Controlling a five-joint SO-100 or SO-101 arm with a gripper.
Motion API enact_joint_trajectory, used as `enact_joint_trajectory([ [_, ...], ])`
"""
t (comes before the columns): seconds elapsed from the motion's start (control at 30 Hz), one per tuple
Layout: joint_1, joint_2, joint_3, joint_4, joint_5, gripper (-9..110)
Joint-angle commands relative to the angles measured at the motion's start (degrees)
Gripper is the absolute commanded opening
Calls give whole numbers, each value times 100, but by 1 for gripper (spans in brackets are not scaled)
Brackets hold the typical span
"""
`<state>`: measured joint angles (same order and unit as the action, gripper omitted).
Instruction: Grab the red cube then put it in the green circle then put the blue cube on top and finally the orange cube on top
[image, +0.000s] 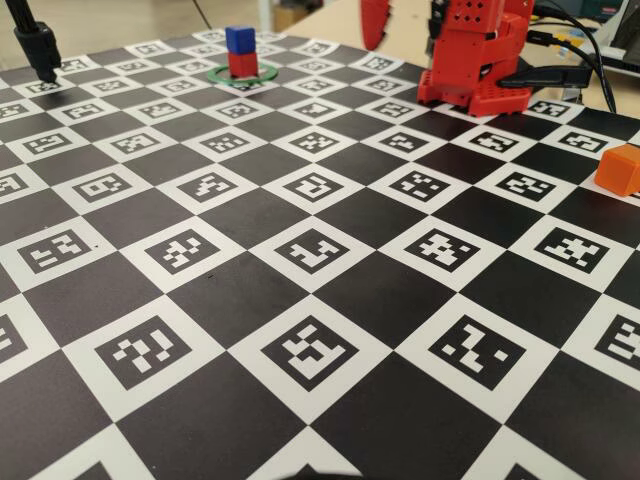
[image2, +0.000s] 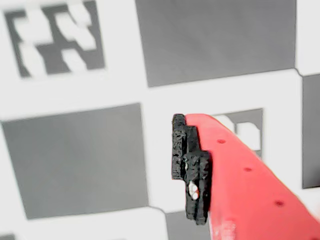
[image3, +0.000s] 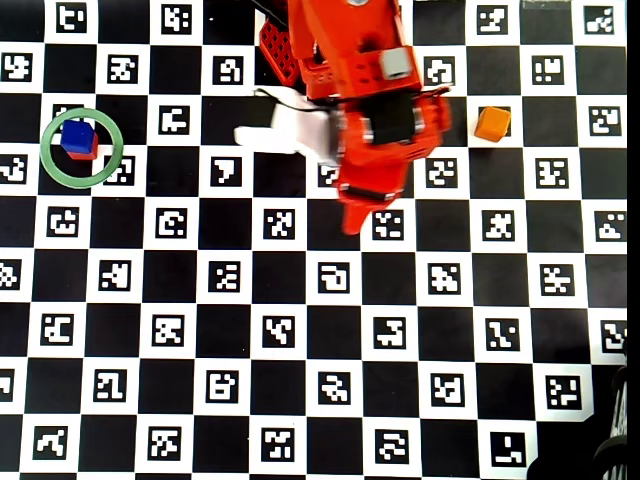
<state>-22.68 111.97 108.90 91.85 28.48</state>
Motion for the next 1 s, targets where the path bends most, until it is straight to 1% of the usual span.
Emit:
enact_joint_trajectory([
  [0.0, -923, 501, 79, -167, 475, 37],
  [0.1, -1433, 800, 211, -167, 1301, 37],
  [0.17, -1819, 1187, 396, -255, 1617, 37],
  [0.37, -3094, 1696, 835, -668, 1837, 42],
  [0.67, -4632, 1784, 712, -1239, 2312, 47],
  [0.8, -4931, 1644, 870, -1811, 2646, 48],
  [0.87, -4913, 1652, 1125, -2312, 2830, 48],
  [0.97, -4957, 1652, 1318, -2487, 3208, 50],
])
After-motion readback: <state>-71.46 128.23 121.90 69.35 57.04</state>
